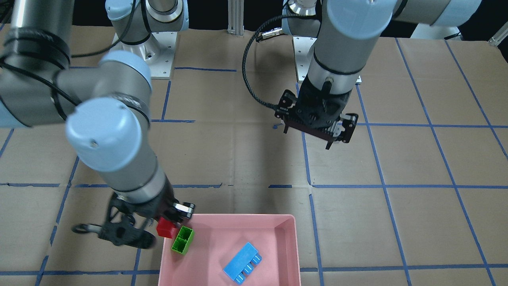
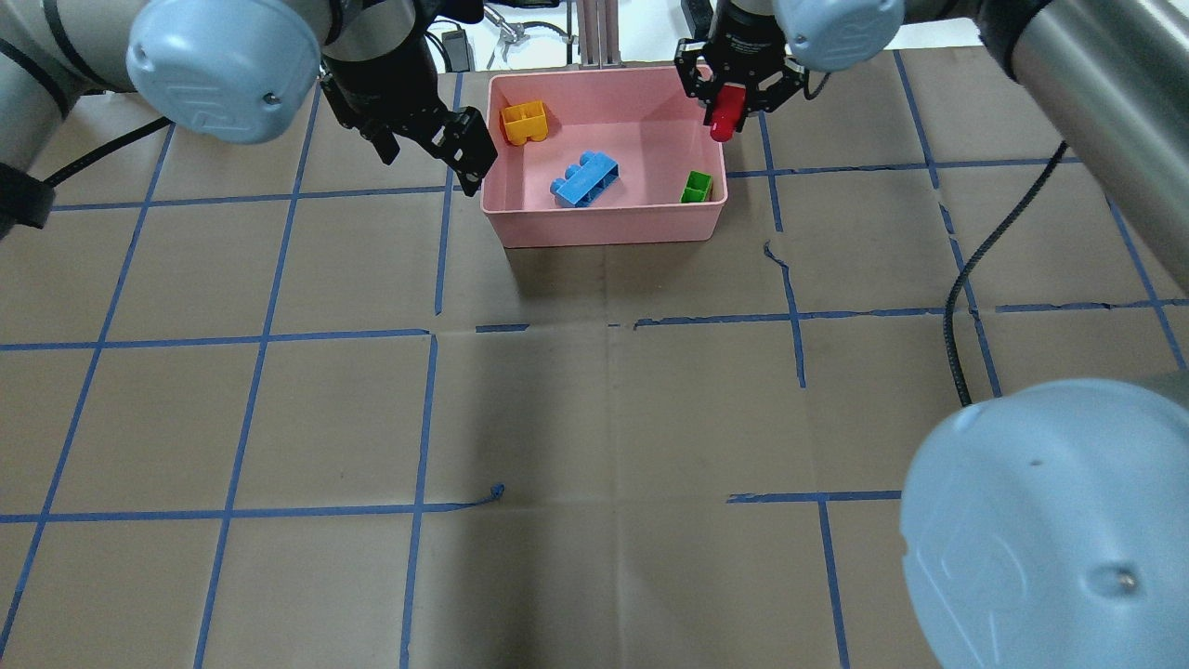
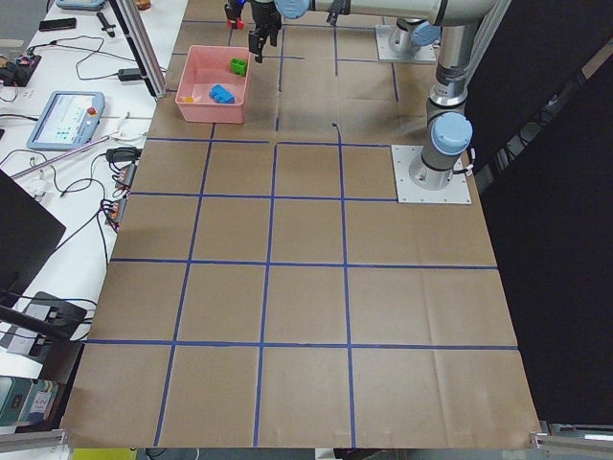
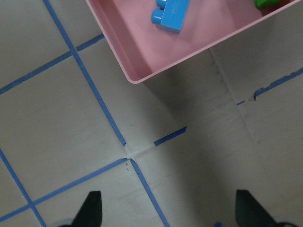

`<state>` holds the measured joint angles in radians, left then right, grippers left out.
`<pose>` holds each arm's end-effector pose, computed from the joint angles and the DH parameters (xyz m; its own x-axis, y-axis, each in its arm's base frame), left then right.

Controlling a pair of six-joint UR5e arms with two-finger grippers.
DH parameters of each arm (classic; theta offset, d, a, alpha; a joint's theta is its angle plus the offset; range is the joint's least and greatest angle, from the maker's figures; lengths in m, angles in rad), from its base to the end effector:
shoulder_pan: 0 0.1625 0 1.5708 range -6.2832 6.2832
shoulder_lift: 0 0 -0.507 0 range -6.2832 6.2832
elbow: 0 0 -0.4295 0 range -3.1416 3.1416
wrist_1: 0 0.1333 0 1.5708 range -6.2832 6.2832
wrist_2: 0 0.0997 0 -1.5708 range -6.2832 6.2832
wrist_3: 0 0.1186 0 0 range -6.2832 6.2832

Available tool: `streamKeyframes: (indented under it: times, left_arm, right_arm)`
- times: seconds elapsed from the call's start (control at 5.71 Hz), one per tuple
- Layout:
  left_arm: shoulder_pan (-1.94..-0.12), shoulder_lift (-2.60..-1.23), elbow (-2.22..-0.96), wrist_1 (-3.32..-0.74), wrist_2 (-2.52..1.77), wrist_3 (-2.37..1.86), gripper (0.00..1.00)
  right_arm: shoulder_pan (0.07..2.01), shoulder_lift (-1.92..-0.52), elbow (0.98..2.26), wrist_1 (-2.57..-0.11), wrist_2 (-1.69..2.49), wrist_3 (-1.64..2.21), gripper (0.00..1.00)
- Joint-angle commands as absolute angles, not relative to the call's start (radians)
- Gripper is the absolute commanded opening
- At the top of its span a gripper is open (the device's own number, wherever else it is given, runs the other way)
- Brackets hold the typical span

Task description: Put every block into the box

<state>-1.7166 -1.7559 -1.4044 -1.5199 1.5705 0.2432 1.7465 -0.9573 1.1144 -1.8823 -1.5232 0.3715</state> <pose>-0.2229 -0.6002 0.5375 -0.9253 0.3791 -0.0075 0.3792 0.9248 -0.0313 0.2824 -0.7957 0.4081 -0.9779 0.1838 -0.0996 0.1956 0.9725 -0.1262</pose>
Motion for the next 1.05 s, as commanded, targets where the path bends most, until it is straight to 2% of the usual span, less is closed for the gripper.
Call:
streamKeyframes:
  times: [0.0,0.17,0.53,0.88]
  left_arm:
    - [-1.707,-1.708,-1.433,-1.543,1.543,0.149,0.99]
    - [-1.666,-1.701,-1.434,-1.584,1.54,0.141,0.99]
    - [-1.654,-1.662,-1.446,-1.644,1.54,0.132,0.99]
    - [-1.652,-1.635,-1.482,-1.641,1.542,0.104,0.99]
  right_arm:
    - [1.776,-0.814,1.034,-1.986,-1.519,0.35,0.37]
    - [1.776,-0.811,1.038,-1.982,-1.52,0.332,0.46]
    - [1.775,-0.819,1.074,-1.983,-1.532,0.292,0.99]
    - [1.773,-0.827,1.101,-1.968,-1.536,0.293,1.0]
